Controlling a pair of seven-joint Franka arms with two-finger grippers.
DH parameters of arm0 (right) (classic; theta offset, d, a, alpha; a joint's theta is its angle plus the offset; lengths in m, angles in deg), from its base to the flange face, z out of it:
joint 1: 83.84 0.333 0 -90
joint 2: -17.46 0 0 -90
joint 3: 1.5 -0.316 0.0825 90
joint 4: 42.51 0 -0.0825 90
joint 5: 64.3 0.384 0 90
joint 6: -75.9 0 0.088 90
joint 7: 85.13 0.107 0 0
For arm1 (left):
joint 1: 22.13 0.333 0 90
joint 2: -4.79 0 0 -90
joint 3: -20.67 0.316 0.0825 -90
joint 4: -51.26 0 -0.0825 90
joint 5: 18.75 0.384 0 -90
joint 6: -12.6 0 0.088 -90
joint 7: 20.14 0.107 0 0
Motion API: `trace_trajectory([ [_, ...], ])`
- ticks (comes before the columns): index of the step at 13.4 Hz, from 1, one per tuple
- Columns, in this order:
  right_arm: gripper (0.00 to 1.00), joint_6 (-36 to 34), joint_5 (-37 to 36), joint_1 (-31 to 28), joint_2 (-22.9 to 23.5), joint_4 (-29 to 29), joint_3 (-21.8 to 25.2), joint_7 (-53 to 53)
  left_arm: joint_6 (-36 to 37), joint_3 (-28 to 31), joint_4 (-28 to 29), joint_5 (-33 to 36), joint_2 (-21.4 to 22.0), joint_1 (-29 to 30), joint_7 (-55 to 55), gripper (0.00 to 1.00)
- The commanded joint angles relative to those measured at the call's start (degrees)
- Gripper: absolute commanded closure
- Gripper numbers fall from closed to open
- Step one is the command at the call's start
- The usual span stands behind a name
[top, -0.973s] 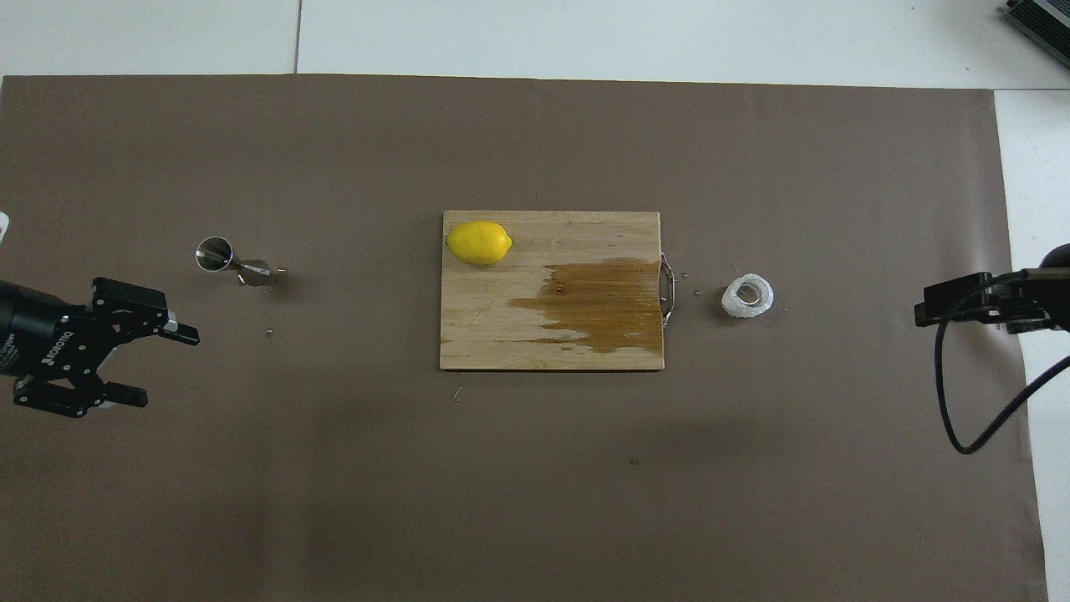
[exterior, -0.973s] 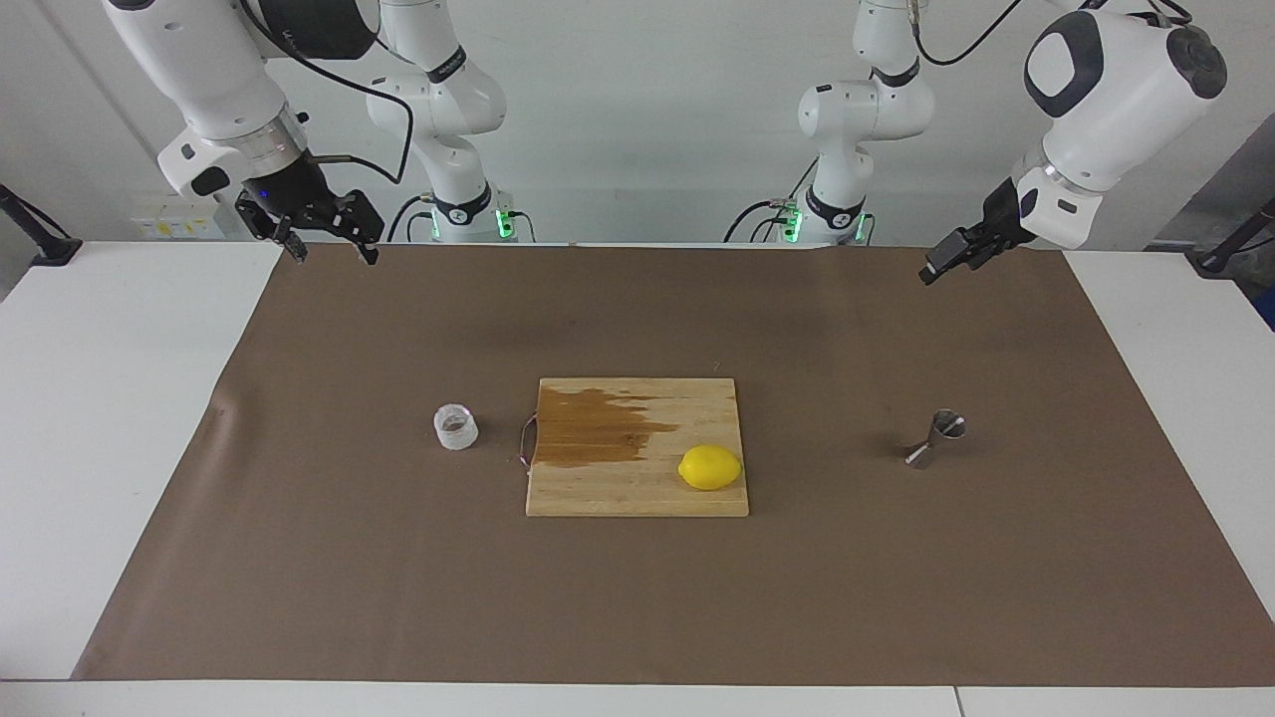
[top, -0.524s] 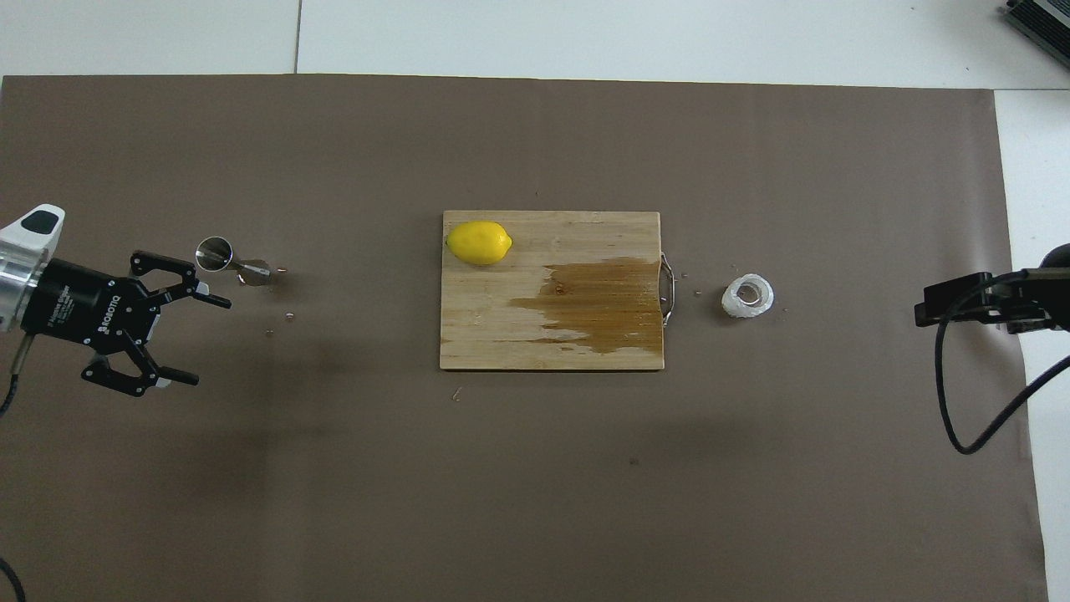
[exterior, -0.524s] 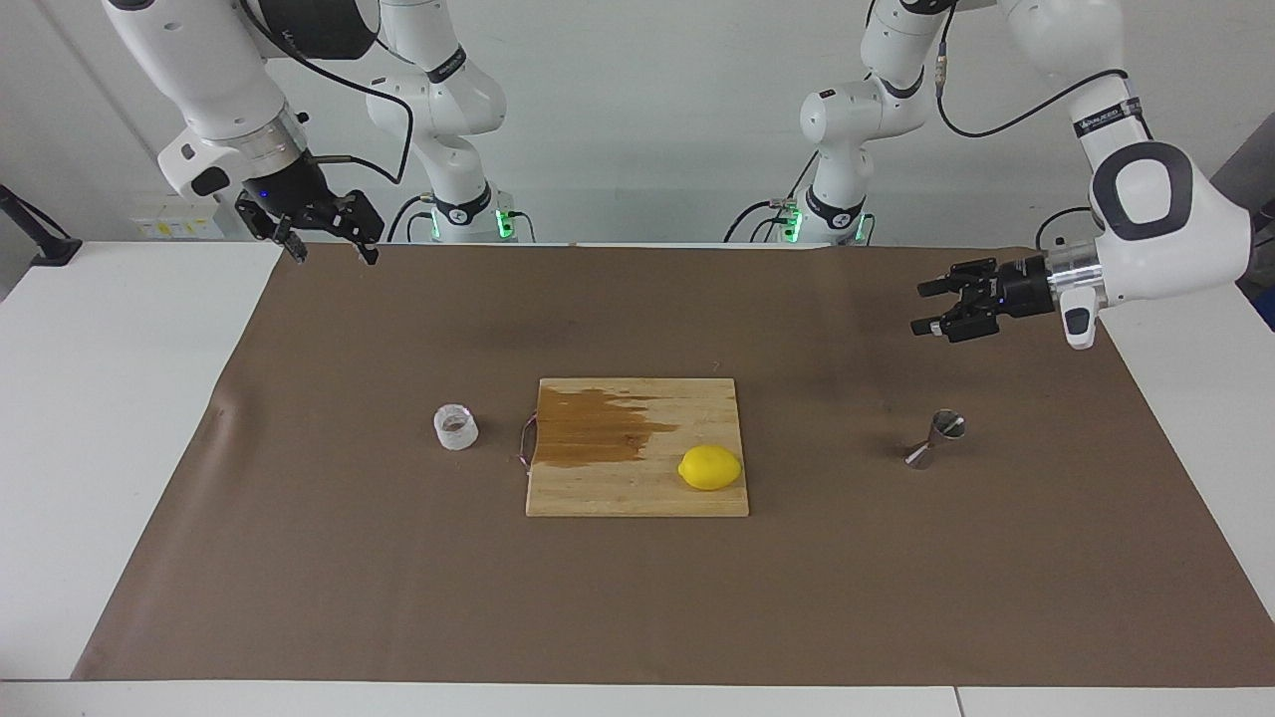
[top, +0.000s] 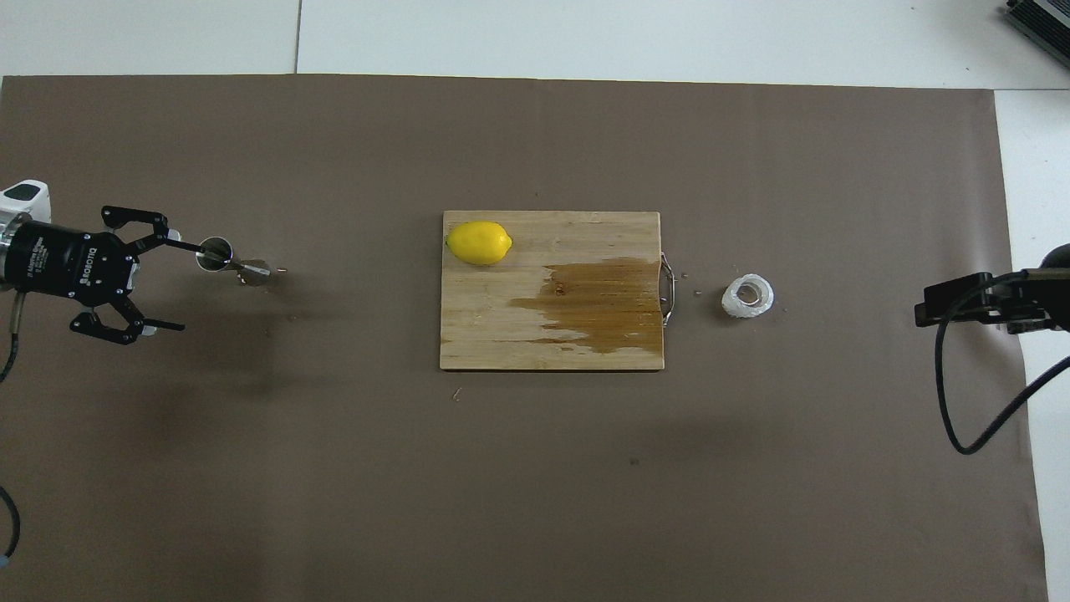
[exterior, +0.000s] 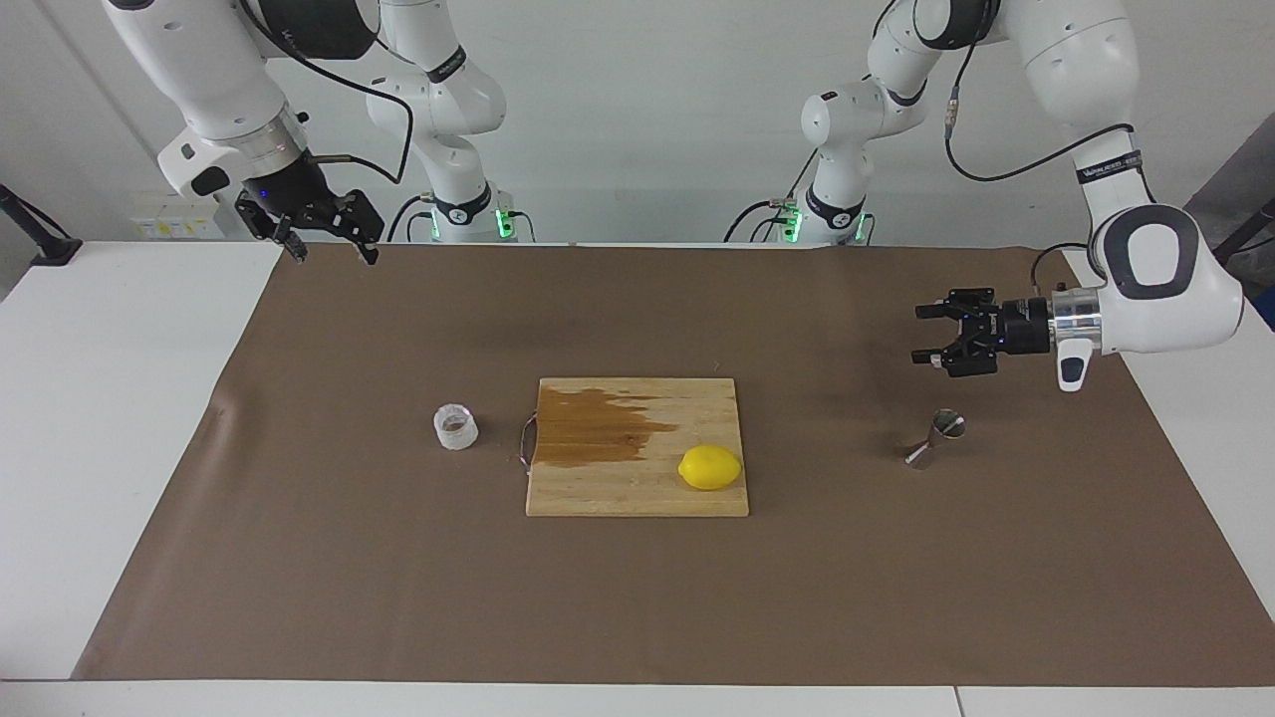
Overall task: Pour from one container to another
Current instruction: 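Move the open left gripper toward the small metal cup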
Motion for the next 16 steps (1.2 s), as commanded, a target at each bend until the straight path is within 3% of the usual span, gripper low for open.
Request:
trace_trajectory([
  [1,0.0,-0.4,-0.4,-0.5,-0.6,0.6,-0.5,0.5,-3.0,-1.6,-4.0,-3.6,-3.3,2.1,-3.7,0.0],
  [4,0.0,-0.4,-0.5,-0.5,-0.6,0.6,-0.4,0.5,-6.5,-2.1,-4.3,-4.6,-4.8,2.7,-6.9,0.0],
  [7,0.0,-0.4,-0.4,-0.5,-0.6,0.6,-0.5,0.5,-6.5,-2.7,-4.8,-4.6,-9.1,3.3,-6.9,0.0],
  [16,0.0,-0.4,-0.4,-0.5,-0.6,0.6,-0.5,0.5,-7.8,-3.1,-3.8,-6.1,-13.3,3.6,-7.1,0.0],
])
